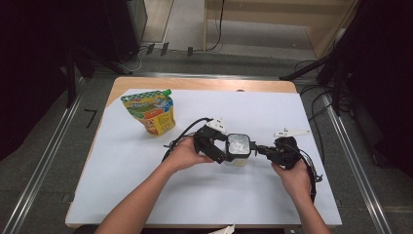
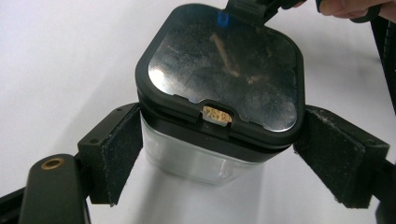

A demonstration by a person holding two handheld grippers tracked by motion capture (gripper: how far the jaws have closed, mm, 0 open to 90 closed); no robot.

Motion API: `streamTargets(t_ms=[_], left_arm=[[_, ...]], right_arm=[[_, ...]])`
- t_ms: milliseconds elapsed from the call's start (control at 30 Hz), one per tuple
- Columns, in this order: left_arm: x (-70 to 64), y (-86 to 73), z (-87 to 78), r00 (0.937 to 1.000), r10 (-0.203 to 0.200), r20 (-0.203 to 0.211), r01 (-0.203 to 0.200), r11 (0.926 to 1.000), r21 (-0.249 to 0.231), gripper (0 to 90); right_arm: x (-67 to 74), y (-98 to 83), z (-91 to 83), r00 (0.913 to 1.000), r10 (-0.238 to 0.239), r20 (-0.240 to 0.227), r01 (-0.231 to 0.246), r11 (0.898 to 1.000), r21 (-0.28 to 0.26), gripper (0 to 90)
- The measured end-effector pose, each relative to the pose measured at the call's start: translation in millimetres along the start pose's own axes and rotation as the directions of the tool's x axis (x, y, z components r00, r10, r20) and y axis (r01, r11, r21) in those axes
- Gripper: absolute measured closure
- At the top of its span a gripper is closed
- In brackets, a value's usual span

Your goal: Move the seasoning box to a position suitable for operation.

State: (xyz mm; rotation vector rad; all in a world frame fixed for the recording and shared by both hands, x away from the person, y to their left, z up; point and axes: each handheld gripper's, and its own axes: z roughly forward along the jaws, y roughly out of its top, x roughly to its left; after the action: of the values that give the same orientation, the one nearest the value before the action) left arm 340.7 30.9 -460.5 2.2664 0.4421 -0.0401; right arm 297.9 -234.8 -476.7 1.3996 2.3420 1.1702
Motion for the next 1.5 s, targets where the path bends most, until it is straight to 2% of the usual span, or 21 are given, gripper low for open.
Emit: streamTargets(t_ms=[300, 400, 467, 500, 533, 567, 600, 667, 967, 1100, 1233, 1300, 1500], left_arm=[[-4.2, 9.2, -5.0, 0.9997, 0.012, -0.019, -0.012, 0.9996, 0.024, 17.0], [-5.9, 13.4, -8.2, 0.9992, 0.03, -0.027, -0.029, 0.9991, 0.03, 17.1], [-6.9, 16.1, -12.5, 0.9989, 0.036, -0.03, -0.035, 0.9993, 0.009, 19.1], [-7.6, 17.5, -15.5, 0.9989, 0.032, -0.034, -0.032, 0.9995, -0.008, 22.8], [-6.6, 18.6, -18.9, 0.9998, 0.02, 0.007, -0.02, 0.9995, -0.023, 28.5], [-5.3, 19.6, -20.6, 0.9991, 0.004, 0.042, -0.003, 0.9996, -0.029, 42.9], [-5.0, 21.6, -21.6, 0.9987, -0.004, 0.052, 0.005, 0.9997, -0.022, 44.5], [-8.5, 25.7, -21.2, 0.9989, 0.015, 0.045, -0.015, 0.9999, 0.009, 45.2], [-18.4, 46.7, -19.2, 0.9963, -0.017, 0.085, 0.017, 0.9998, 0.003, 69.7], [-22.2, 57.8, -14.5, 0.995, -0.018, 0.098, 0.016, 0.9997, 0.018, 75.0], [-26.3, 66.8, -6.9, 0.9942, -0.019, 0.106, 0.016, 0.9996, 0.025, 75.9], [-27.8, 70.1, -2.7, 0.9937, -0.015, 0.111, 0.012, 0.9995, 0.03, 76.3], [-28.9, 74.2, 8.5, 0.9906, -0.039, 0.131, 0.034, 0.9987, 0.038, 76.9]], right_arm=[[0.5, 0.0, -0.2, 1.0, -0.004, 0.003, 0.004, 1.0, 0.001, 90.0], [1.0, 0.0, -0.3, 1.0, -0.001, 0.004, 0.001, 1.0, 0.001, 90.0], [0.8, 0.1, -0.4, 1.0, -0.007, 0.003, 0.007, 1.0, -0.003, 90.0], [0.8, 0.1, -0.7, 1.0, -0.005, 0.006, 0.005, 1.0, -0.005, 90.0], [0.5, 0.2, -0.9, 1.0, -0.003, 0.002, 0.003, 1.0, -0.005, 90.0], [0.7, 0.3, -1.0, 1.0, -0.003, -0.007, 0.002, 1.0, -0.008, 90.0], [1.2, 0.4, -0.8, 0.9999, -0.005, -0.01, 0.005, 1.0, -0.013, 90.0], [2.9, 0.7, -0.9, 0.9999, -0.015, -0.002, 0.015, 1.0, -0.008, 90.0], [2.8, 0.5, -0.8, 0.9999, -0.014, -0.007, 0.014, 1.0, -0.009, 90.0], [2.8, 0.4, -0.8, 0.9999, -0.014, -0.006, 0.014, 1.0, -0.009, 90.0], [3.3, 0.2, -0.8, 1.0, -0.007, -0.004, 0.007, 1.0, -0.011, 90.0], [3.4, 0.1, -0.8, 1.0, -0.006, -0.003, 0.006, 1.0, -0.011, 90.0], [3.4, -0.4, -0.9, 1.0, -0.003, -0.002, 0.003, 1.0, -0.008, 90.0]])
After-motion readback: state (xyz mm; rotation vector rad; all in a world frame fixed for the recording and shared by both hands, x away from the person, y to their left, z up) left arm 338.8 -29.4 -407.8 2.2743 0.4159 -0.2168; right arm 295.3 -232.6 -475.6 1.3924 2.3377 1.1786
